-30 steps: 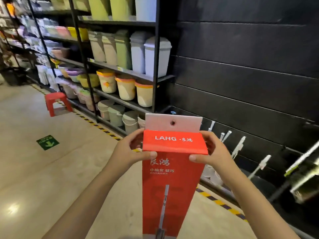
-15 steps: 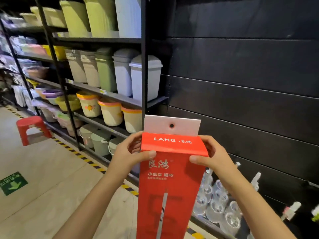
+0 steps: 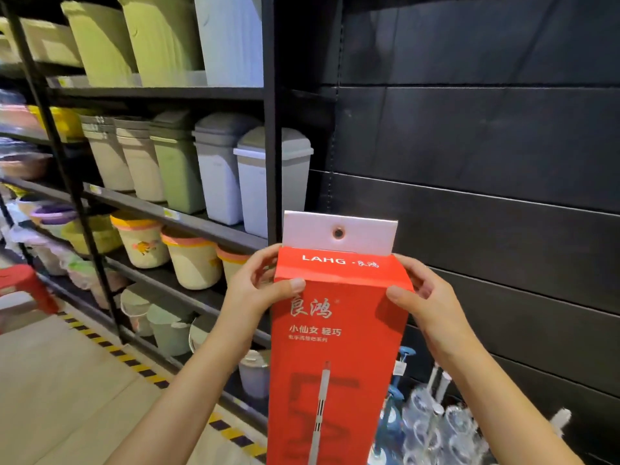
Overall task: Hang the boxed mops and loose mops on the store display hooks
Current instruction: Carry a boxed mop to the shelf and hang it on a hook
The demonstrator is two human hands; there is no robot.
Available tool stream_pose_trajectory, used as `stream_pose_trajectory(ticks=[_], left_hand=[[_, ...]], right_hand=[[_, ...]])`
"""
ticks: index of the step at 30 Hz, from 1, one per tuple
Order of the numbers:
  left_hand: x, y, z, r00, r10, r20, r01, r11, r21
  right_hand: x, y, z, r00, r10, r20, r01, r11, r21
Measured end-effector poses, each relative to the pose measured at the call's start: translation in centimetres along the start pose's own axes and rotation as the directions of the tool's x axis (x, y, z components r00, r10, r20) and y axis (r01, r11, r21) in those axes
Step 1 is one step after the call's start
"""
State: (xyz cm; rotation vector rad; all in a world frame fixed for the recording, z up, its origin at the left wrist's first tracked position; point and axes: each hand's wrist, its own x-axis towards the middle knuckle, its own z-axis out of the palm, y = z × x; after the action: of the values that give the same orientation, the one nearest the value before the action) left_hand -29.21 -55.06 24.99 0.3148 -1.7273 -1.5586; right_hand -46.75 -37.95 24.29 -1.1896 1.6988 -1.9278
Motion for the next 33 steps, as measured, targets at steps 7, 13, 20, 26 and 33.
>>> stream_pose_trajectory(ticks=[7,13,20,26,33], left_hand=[[12.7,-3.3,-3.3,0.992,0.041,0.118,-0.028,0.994,-0.11],[21.2,-3.9,-3.2,0.945,0.107,0.31,-0.077,0.991,-0.106],[29.0,-4.2,0.0,0.925,0.181,0.333,-0.115,0.972,-0.207],[33.9,-3.3,2.3,0.916,0.239,0.324,-0.151,0.95,-0.274],[39.2,-1.4,3.4,0.905,0.331,0.265,-0.252,0.923,-0.291]], right_hand=[[9.1,1.2,3.2,0.988,-0.064,-0.142,0.066,0.998,0.009],[13.7,1.8,3.5,0.957,-0.122,-0.261,0.122,0.992,-0.017],[19.3,1.2,1.4,0.919,-0.188,-0.346,0.158,0.981,-0.113],[24.7,0.0,-1.5,0.914,-0.279,-0.293,0.229,0.954,-0.194],[30.7,-2.6,-3.0,0.902,-0.342,-0.265,0.293,0.933,-0.208]])
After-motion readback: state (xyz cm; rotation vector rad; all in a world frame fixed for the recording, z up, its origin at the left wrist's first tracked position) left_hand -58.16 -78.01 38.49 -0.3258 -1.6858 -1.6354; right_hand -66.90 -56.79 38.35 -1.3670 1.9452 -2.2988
